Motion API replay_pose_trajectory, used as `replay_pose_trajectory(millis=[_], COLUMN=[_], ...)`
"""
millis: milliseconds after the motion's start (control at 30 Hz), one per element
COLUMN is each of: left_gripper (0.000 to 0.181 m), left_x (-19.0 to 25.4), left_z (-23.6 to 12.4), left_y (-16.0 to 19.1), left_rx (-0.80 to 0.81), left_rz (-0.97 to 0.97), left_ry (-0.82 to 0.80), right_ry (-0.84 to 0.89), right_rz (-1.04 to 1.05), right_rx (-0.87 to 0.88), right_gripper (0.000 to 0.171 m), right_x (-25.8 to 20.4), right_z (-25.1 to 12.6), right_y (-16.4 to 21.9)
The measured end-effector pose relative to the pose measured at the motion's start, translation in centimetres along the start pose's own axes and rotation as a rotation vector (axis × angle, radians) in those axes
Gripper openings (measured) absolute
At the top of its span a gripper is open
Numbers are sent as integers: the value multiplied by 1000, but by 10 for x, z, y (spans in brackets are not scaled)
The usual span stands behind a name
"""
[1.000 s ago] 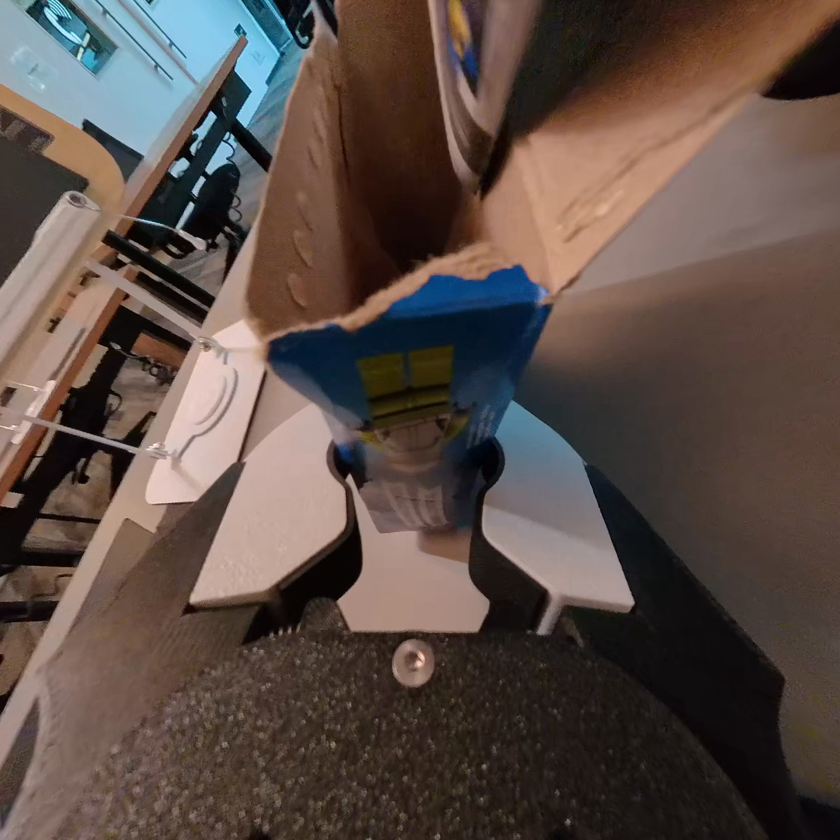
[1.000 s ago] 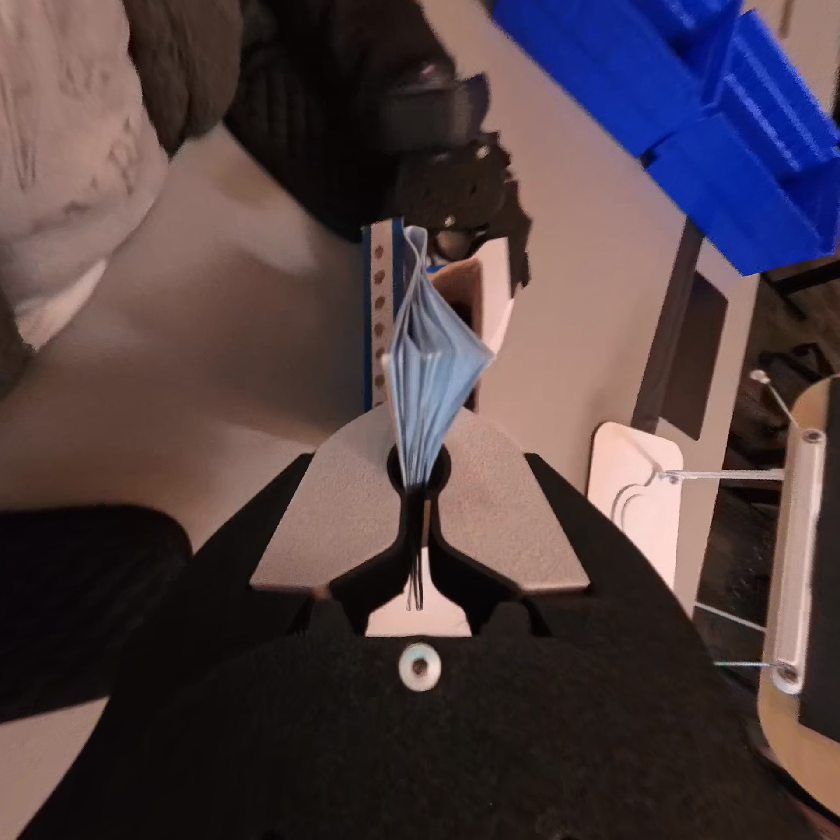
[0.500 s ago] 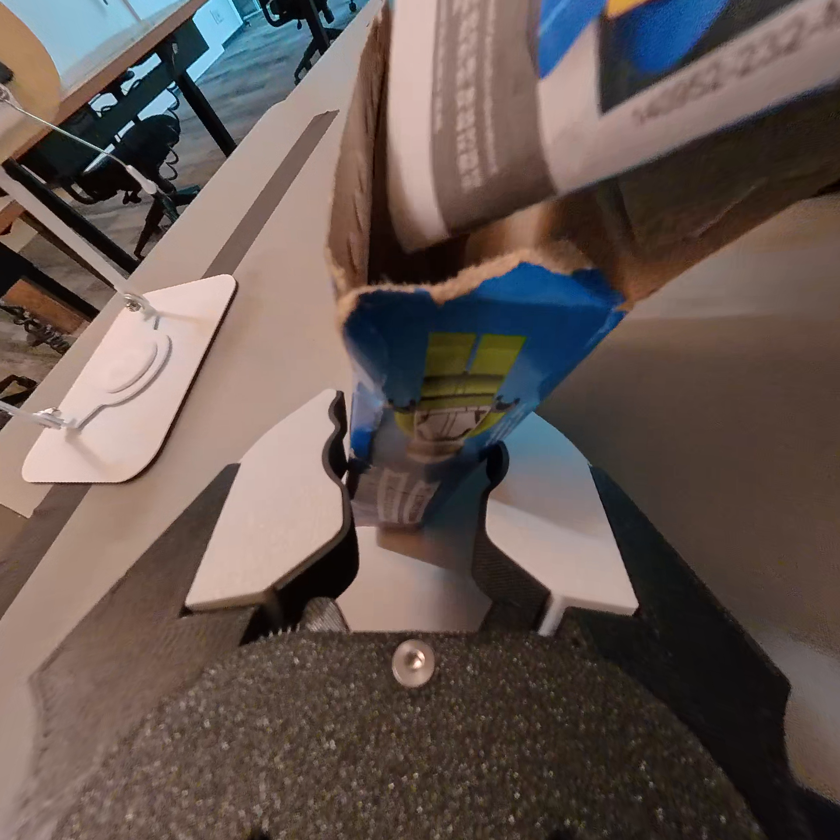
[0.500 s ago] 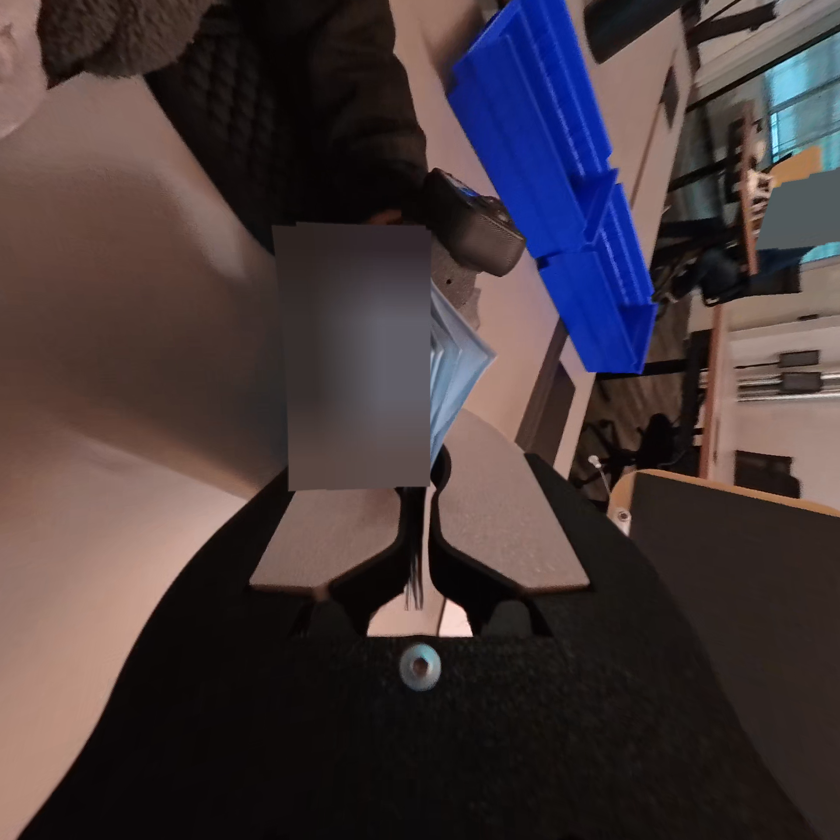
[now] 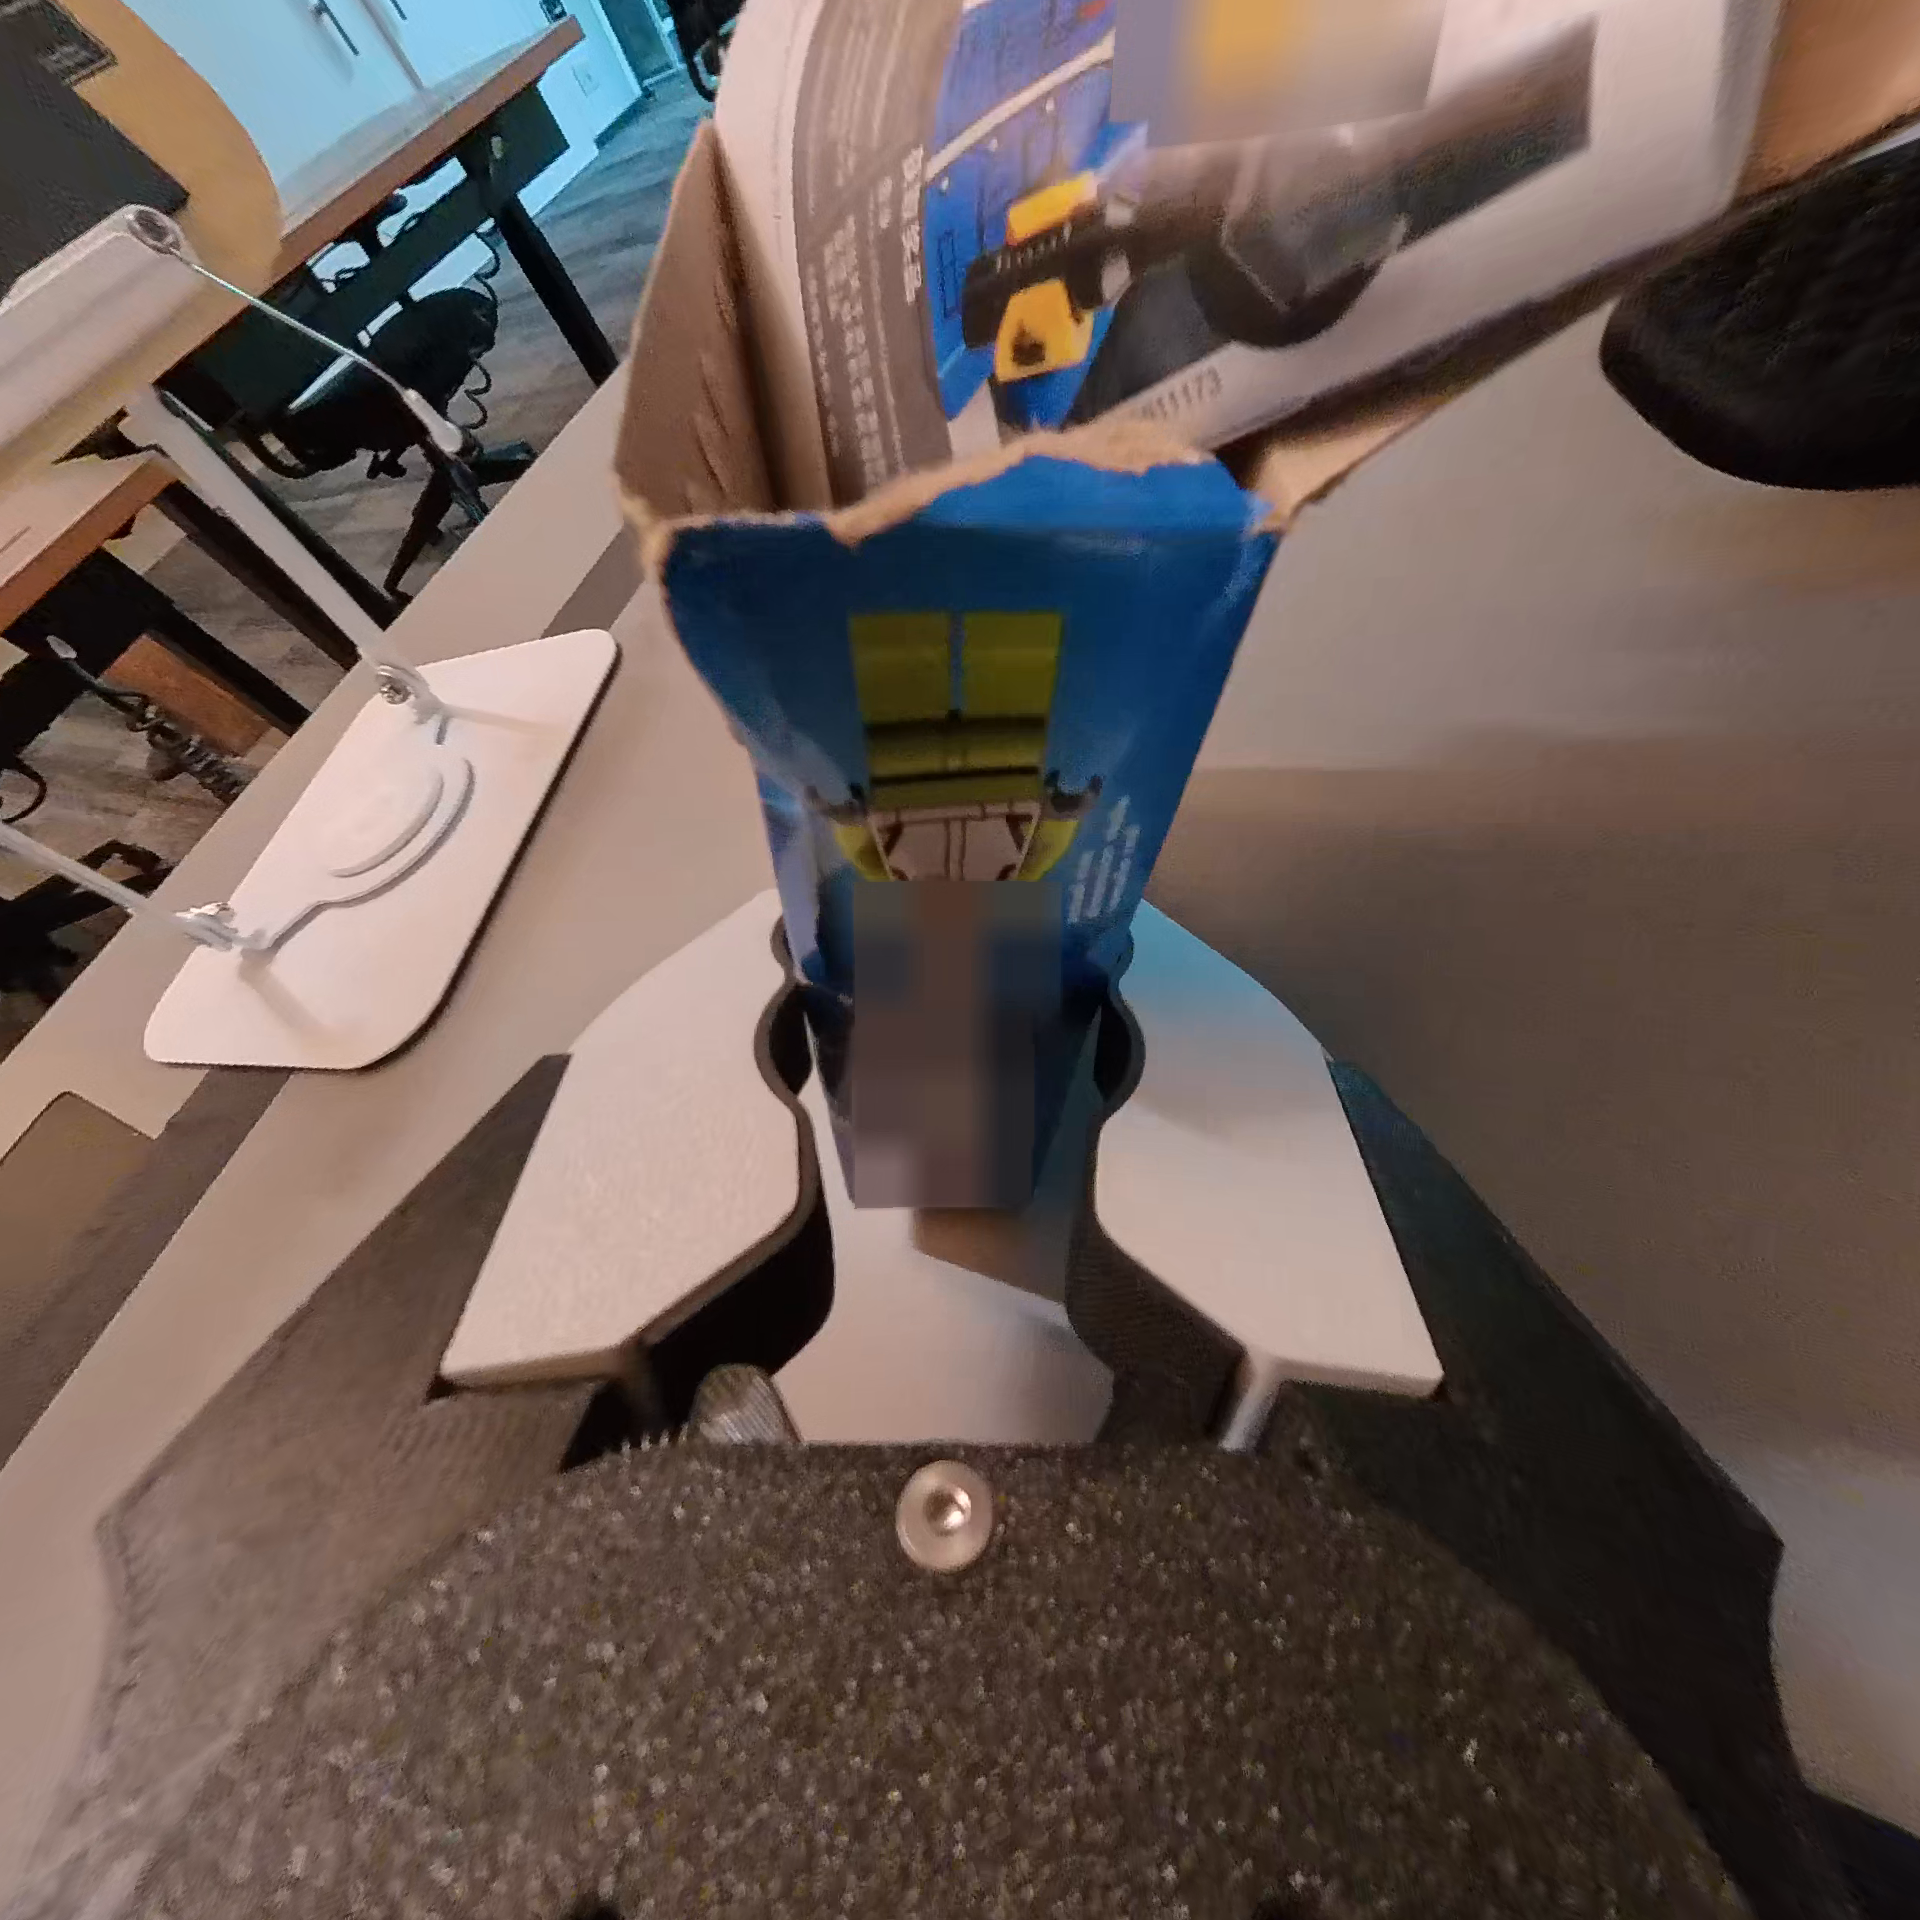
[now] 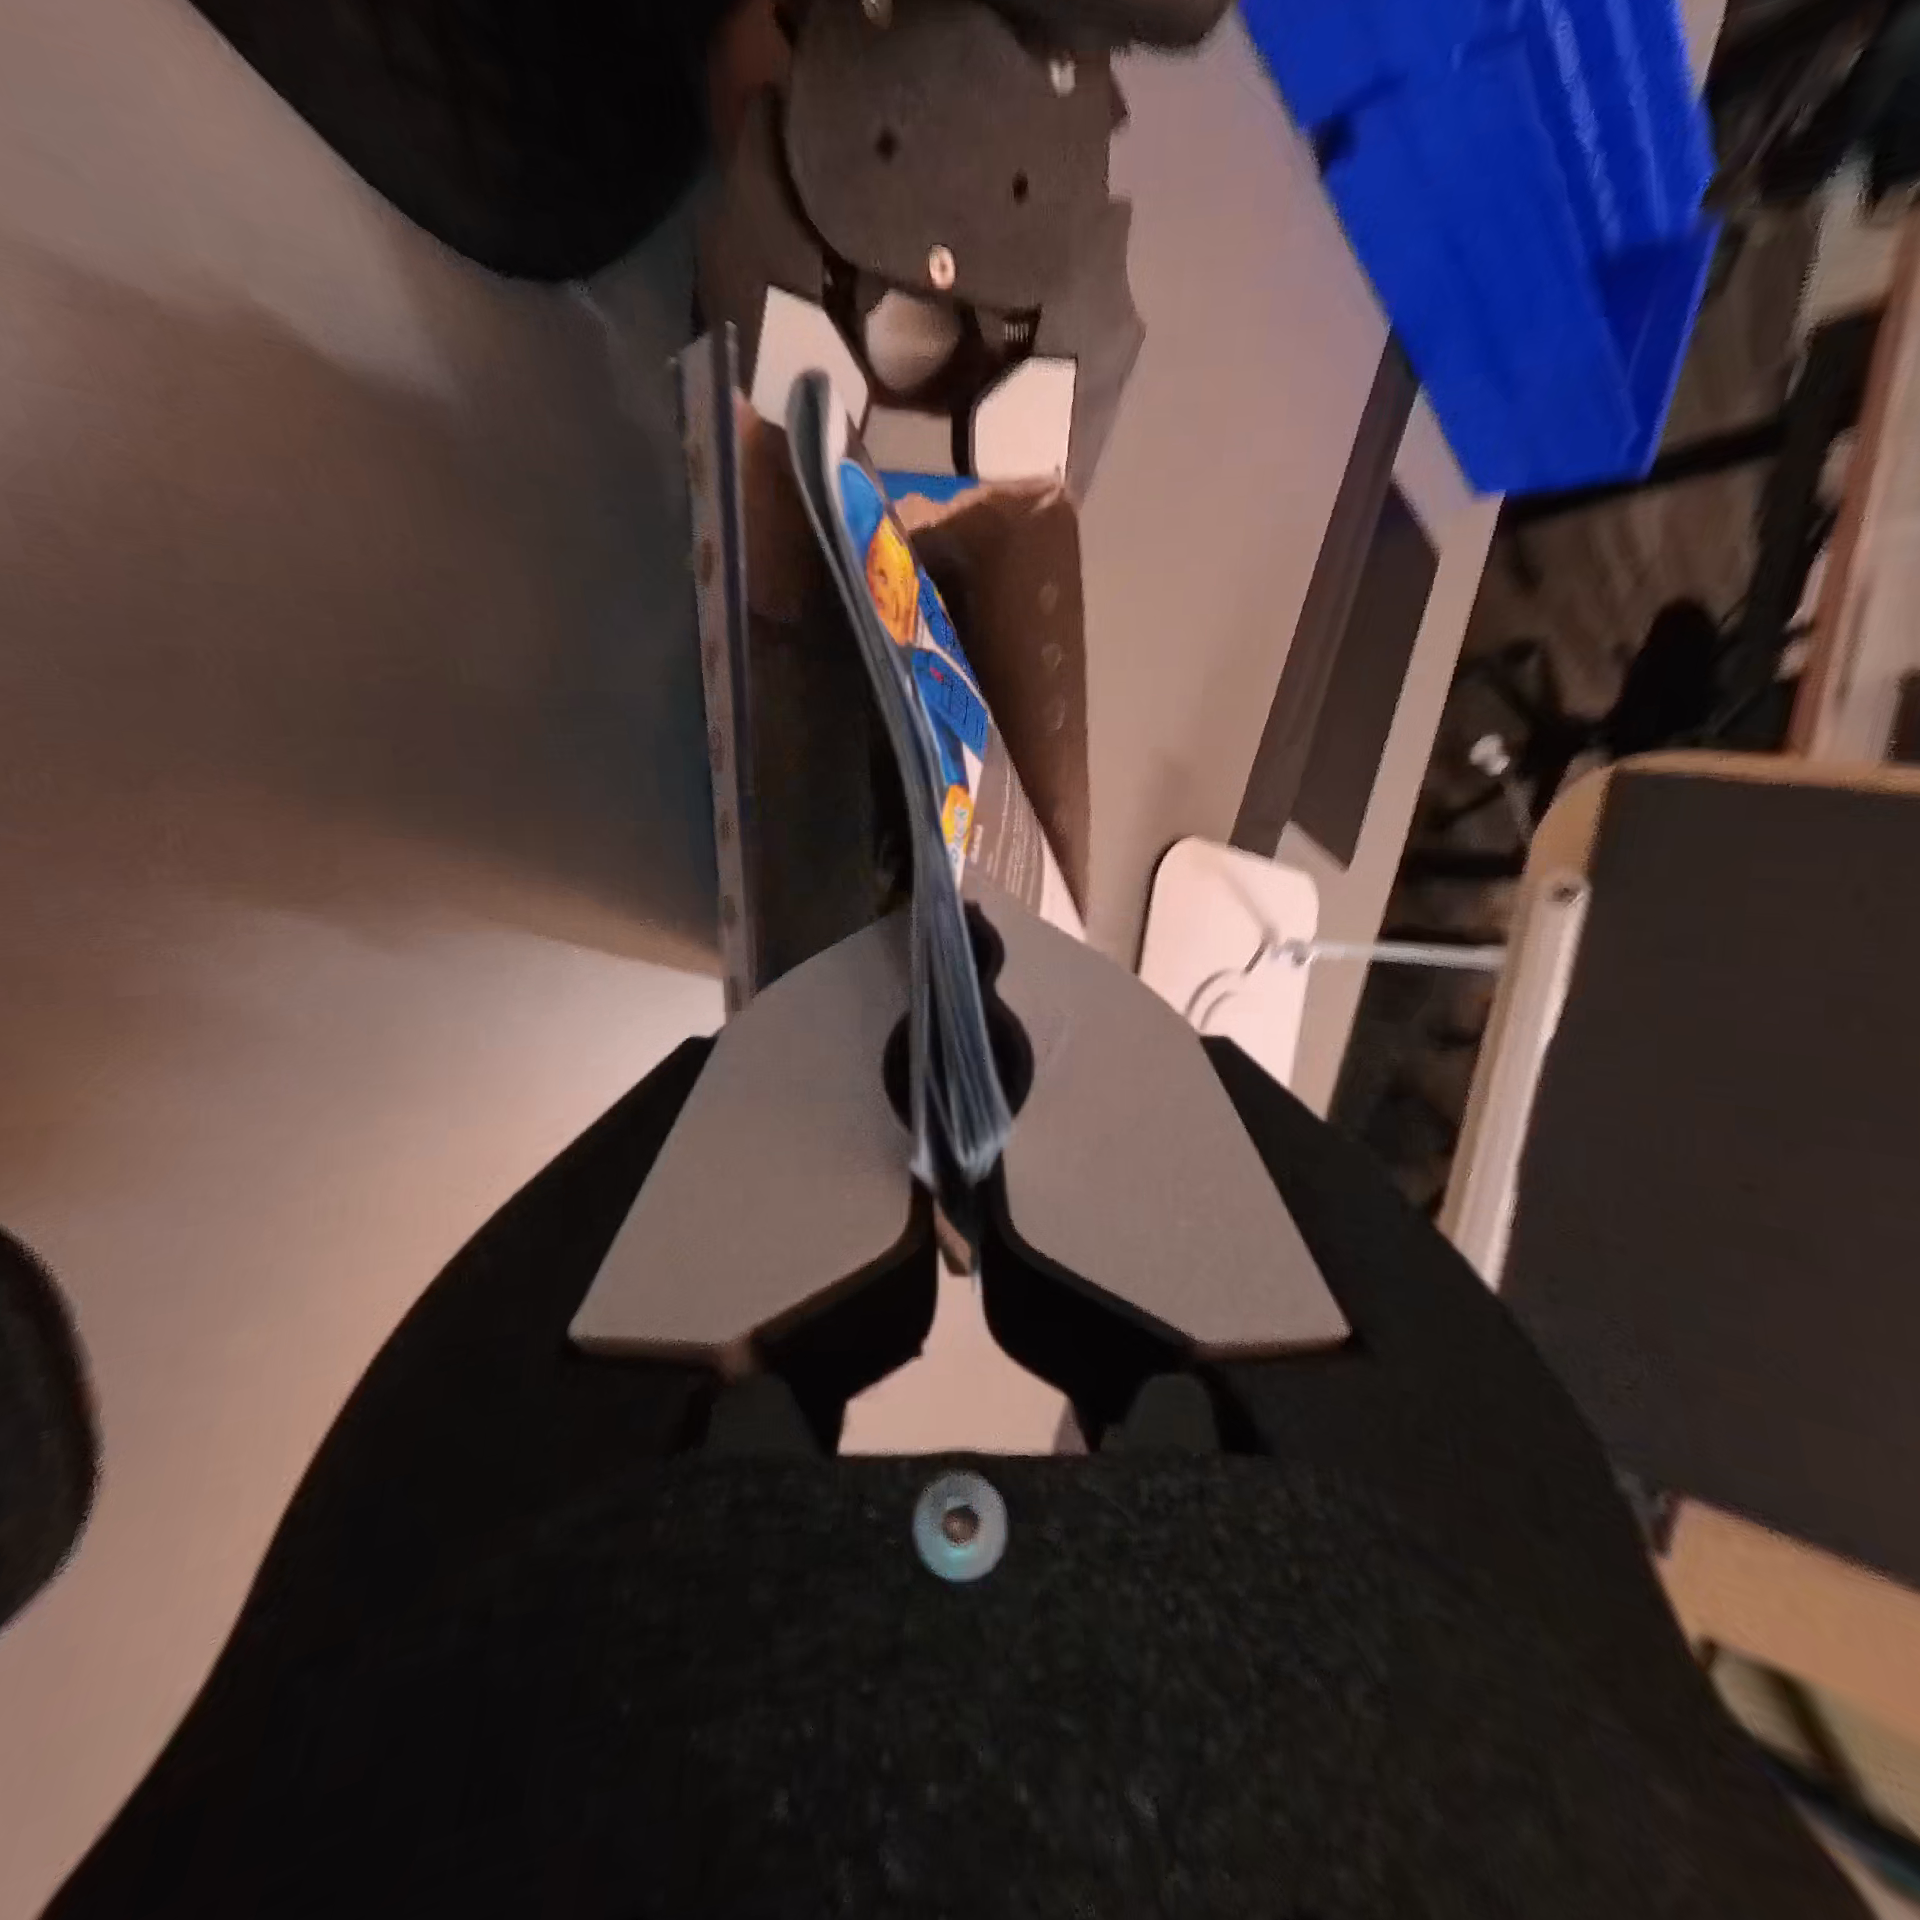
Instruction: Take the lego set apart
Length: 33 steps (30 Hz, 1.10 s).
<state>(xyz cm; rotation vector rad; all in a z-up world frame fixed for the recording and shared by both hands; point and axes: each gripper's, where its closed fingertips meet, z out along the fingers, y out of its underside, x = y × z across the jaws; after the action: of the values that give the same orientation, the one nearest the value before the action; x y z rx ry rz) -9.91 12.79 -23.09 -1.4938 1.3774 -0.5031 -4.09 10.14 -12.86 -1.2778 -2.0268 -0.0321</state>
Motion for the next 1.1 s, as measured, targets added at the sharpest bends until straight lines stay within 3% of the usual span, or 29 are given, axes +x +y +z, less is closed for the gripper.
replay_pose_trajectory(millis=[200, 300, 433, 667, 867, 1100], left_gripper=[51, 50, 51, 51, 50, 52], left_x=[-3, 0, -1, -2, -3, 1], left_z=[0, 1, 0, -2, -2, 1], left_y=[0, 1, 3, 4, 4, 7], left_rx=[-8, -15, -17, 3, 0, -27], left_rz=[15, 27, 0, -8, -15, 10], left_ry=[-30, -26, -20, -22, -25, -21], right_ry=[-134, -195, -241, -102, -111, -347], right_rz=[438, 539, 402, -37, -133, 85], right_rx=[-144, -174, -208, -177, -325, -404], right_gripper=[2, 2, 1, 2, 1, 1], right_x=[7, 15, 4, 21, 22, -11], right_z=[-7, -12, 1, 6, -2, -13], right_y=[0, -4, -20, -12, 5, -3])
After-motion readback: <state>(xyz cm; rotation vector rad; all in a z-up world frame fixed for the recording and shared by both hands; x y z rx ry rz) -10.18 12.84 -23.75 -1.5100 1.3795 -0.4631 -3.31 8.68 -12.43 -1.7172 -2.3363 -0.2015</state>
